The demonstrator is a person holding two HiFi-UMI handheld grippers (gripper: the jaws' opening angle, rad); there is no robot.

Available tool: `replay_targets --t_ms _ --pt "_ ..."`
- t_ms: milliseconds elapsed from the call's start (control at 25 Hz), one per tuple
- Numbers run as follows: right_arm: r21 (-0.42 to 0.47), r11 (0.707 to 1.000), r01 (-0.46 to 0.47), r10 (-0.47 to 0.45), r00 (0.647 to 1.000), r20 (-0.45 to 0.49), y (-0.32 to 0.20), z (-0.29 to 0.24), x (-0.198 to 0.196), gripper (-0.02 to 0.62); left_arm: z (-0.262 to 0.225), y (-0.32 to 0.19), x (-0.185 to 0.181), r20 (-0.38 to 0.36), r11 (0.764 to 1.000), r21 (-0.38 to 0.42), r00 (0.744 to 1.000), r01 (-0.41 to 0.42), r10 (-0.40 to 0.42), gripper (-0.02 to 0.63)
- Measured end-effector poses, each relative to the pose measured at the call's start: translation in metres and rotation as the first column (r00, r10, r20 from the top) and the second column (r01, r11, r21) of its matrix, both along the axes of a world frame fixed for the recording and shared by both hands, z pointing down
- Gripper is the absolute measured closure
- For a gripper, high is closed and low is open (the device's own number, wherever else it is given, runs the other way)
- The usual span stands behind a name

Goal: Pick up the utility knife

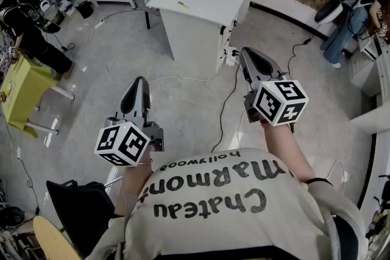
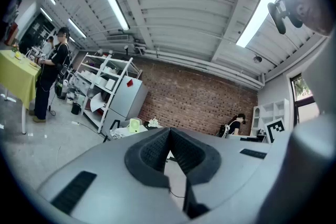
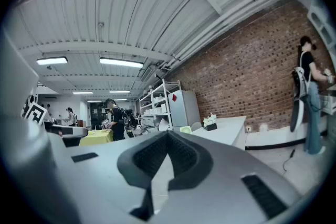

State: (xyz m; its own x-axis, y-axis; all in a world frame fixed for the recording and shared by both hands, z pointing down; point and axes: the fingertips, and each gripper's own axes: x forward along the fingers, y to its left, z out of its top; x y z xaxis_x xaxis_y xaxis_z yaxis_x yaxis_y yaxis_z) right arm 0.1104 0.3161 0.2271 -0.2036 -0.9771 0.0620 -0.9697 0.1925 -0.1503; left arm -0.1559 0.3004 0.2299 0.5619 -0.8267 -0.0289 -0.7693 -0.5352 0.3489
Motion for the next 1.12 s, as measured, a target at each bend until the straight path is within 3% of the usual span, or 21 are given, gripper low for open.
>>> replay_targets --t_ms 360,520,800,1120 --pt "0.012 1.0 -0.018 0.018 1.0 0.014 0.001 -0.002 -0.022 0.594 -0.002 -0.001 -0.024 -0.005 1.0 0.013 1.0 -0.018 0.018 0.606" --pt "0.012 1.0 -0.014 0.013 0.997 0.076 0.004 0.006 -0.037 0.592 0.005 -0.005 -0.038 0.002 1.0 0.015 1.0 -0.027 0.027 0.606" --pt "-0.037 0.999 -0.026 0.031 0.991 0.132 0.005 0.043 -0.059 0.592 0.044 -0.011 -0.061 -0.002 0.997 -0.054 0.999 -0.05 0.05 0.606" --pt "-0.104 0.995 -0.014 0.026 0.992 0.12 -0.026 0.067 -0.063 0.592 0.07 -0.038 -0.062 -0.02 0.991 -0.126 0.999 -0.04 0.038 0.606"
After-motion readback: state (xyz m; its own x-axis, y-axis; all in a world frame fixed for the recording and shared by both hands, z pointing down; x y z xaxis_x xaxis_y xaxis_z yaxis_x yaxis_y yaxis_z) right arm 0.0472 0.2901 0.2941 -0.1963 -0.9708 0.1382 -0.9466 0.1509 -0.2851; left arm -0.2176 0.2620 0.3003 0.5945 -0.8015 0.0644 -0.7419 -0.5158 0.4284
